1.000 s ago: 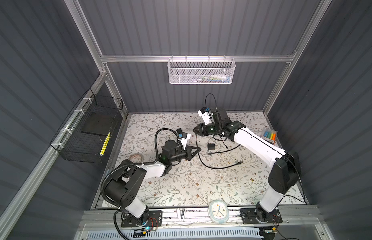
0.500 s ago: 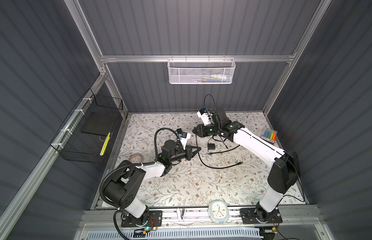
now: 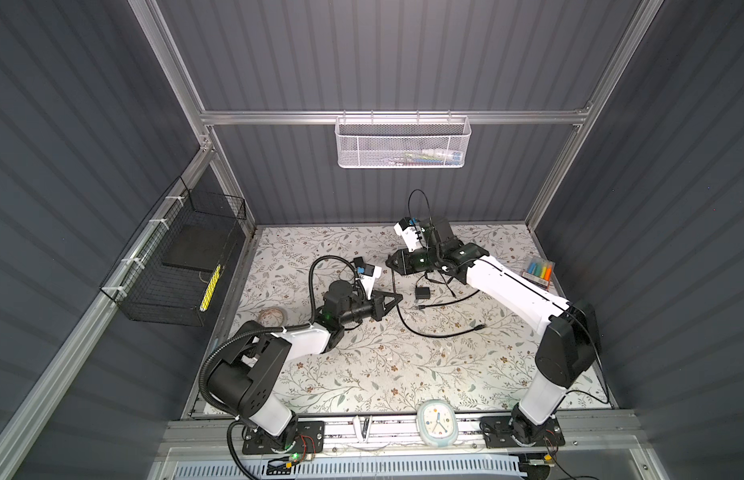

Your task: Insert the plug into the switch port

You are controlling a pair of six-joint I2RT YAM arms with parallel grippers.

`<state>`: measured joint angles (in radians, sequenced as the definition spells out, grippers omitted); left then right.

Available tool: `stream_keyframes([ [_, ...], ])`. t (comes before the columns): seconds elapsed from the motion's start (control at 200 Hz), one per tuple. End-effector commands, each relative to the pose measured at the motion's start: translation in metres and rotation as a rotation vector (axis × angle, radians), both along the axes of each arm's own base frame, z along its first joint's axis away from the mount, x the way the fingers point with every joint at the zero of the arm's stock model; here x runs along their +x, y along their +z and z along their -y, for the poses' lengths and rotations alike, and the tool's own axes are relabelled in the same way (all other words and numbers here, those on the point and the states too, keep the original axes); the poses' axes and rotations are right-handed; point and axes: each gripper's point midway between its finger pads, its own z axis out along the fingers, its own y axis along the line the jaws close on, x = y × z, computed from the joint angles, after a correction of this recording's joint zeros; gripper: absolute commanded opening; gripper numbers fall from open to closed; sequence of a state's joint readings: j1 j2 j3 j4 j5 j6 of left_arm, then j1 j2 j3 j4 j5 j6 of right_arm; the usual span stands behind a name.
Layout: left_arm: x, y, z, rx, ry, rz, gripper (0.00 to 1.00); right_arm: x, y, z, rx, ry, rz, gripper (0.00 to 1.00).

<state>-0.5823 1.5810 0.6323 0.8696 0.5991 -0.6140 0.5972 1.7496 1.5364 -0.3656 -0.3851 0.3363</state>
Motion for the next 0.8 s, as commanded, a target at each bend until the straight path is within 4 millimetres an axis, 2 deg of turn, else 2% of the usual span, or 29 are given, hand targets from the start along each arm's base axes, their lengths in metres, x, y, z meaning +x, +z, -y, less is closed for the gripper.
stream_keyframes([
  [0.0, -0.002, 0.013, 0.0, -0.026, 0.0, 0.056, 0.0, -0.003, -0.005, 0.002, -0.011, -0.003, -0.008, 0.22],
  [0.115, -0.002, 0.013, 0.0, -0.03, -0.001, 0.054, 0.0, -0.004, -0.004, 0.003, -0.01, -0.007, -0.002, 0.22],
  [0.325, -0.001, 0.012, 0.0, -0.037, 0.005, 0.053, 0.0, -0.005, -0.004, 0.004, -0.009, -0.01, -0.004, 0.14],
  [0.515, 0.0, 0.009, -0.001, -0.038, 0.014, 0.046, 0.0, -0.005, 0.001, 0.006, -0.002, -0.019, 0.012, 0.25],
  [0.795, 0.002, 0.006, -0.001, -0.056, 0.016, 0.031, 0.0, -0.005, 0.01, 0.009, 0.01, -0.037, 0.037, 0.27],
])
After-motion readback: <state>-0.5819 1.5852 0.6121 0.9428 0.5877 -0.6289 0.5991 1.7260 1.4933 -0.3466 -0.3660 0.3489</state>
